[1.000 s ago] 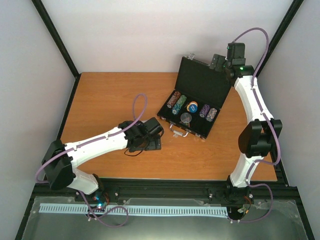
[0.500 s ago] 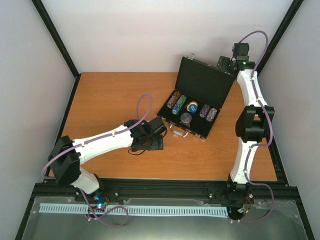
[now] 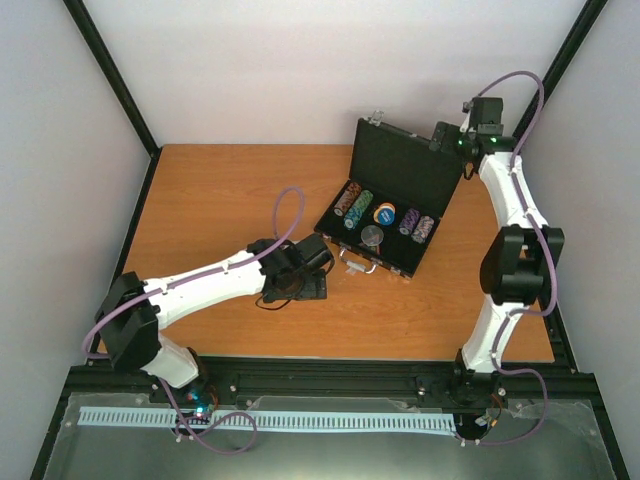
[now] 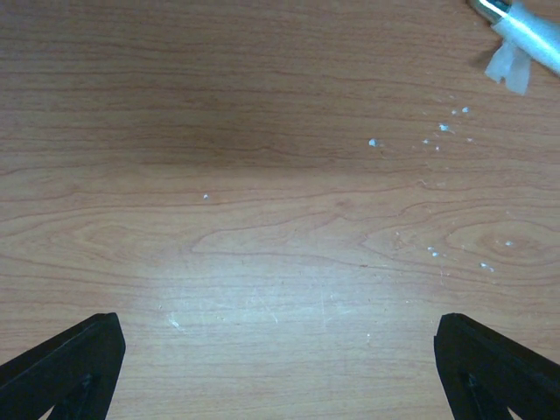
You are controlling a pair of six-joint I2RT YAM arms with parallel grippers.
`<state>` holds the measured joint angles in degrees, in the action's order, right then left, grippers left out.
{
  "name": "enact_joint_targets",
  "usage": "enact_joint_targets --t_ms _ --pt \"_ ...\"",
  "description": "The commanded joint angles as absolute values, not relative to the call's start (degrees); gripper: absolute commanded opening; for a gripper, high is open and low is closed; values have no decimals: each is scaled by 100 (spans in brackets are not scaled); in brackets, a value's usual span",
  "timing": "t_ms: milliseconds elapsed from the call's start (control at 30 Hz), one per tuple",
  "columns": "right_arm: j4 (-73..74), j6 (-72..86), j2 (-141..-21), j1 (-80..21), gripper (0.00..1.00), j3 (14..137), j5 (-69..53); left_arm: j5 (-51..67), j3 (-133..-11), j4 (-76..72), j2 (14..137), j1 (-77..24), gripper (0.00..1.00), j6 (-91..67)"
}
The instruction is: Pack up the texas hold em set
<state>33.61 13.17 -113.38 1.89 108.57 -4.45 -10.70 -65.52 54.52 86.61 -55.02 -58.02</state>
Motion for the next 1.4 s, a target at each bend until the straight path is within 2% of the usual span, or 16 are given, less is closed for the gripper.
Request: enact_joint_targets --t_ms 0,300,700,1067,1233,1333,1367 --pt "3606 1400 -10572 99 100 9884 -640 -1145 -6626 5415 8317 -5509 100 -5760" --pt "3464 1702 -8873 -578 100 7938 -577 -1262 -6212 5570 7504 -5506 100 -5851" --pt "4307 2089 -7166 -1580 100 7133 -601 -1213 -5677 5659 6576 -5505 100 -5918" --pt "4432 1892 -7518 -1908 100 7091 -856 -721 -5413 4657 6714 -5488 100 -6031" --pt "4272 1678 -8210 -1924 84 7434 -992 95 -5109 3661 6908 -4868 100 -6282" --pt "4195 1518 -8728 -1924 64 7678 -1032 517 -4991 3054 7136 -4400 100 -6329" --pt "4118 1469 -8876 -1925 49 7729 -1043 617 -5007 2971 7274 -4252 100 -6305"
